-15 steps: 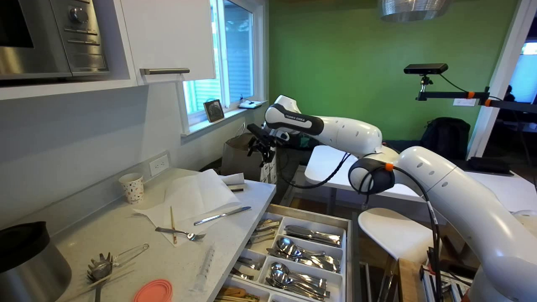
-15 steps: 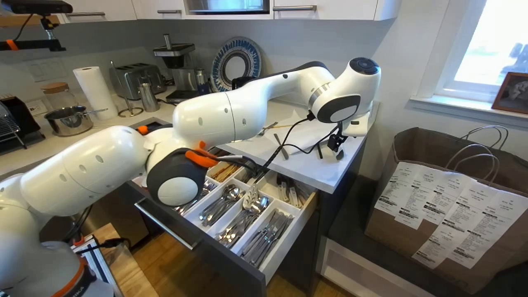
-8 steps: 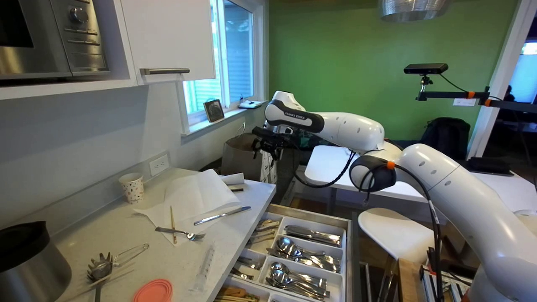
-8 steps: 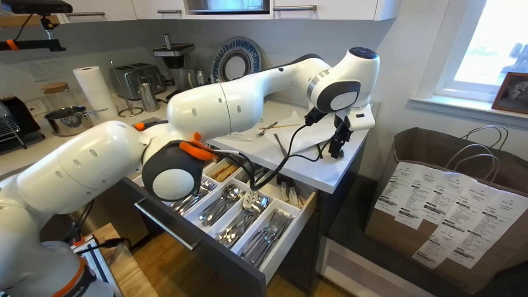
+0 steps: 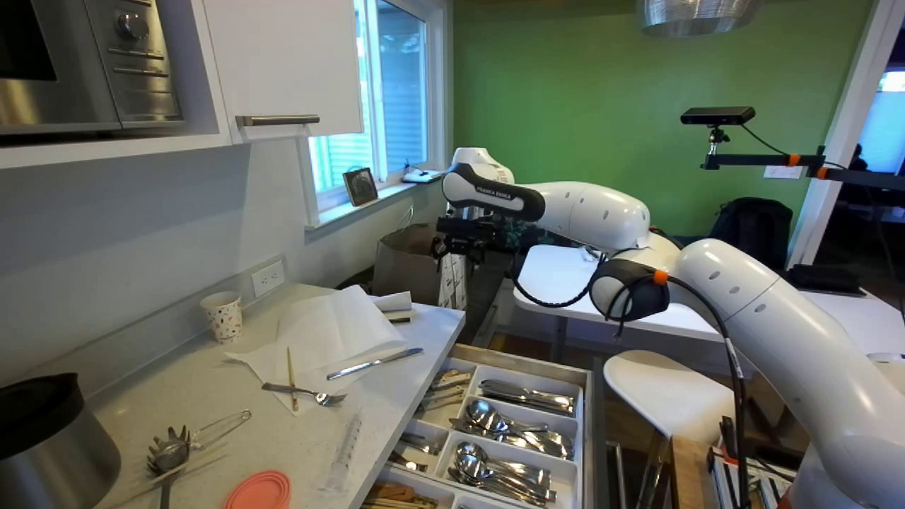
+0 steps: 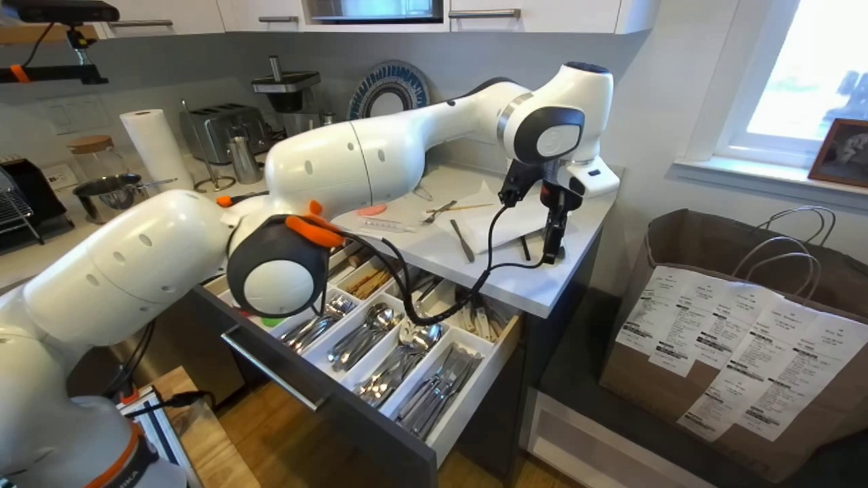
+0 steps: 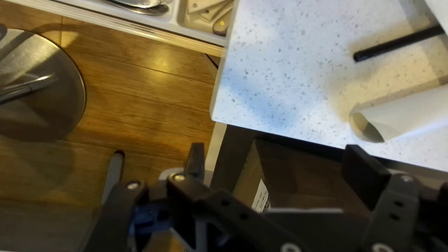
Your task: Pick up the empty kitchen paper roll and move it to the right side of the kitchen counter
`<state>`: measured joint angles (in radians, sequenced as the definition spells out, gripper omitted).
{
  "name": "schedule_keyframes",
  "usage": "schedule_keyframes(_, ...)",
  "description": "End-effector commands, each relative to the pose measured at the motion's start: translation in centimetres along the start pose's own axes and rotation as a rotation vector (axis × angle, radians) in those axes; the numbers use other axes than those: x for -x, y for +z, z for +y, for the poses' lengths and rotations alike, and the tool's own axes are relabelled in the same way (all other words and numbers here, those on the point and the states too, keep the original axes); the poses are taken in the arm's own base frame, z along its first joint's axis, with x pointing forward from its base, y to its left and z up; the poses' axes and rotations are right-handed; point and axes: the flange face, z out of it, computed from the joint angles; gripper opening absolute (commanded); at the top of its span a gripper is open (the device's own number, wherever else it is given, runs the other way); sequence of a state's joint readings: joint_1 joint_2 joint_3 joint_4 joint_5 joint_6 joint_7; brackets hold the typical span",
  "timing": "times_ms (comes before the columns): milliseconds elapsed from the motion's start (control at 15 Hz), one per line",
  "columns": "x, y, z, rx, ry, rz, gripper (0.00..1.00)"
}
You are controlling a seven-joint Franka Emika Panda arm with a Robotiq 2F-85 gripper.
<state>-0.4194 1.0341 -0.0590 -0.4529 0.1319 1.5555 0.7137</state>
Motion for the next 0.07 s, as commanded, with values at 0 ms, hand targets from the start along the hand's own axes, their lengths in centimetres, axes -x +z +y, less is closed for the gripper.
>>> schedule_keyframes(0,0.27,-0.19,-0.14,0.006,-0.015,-0.001,1.0)
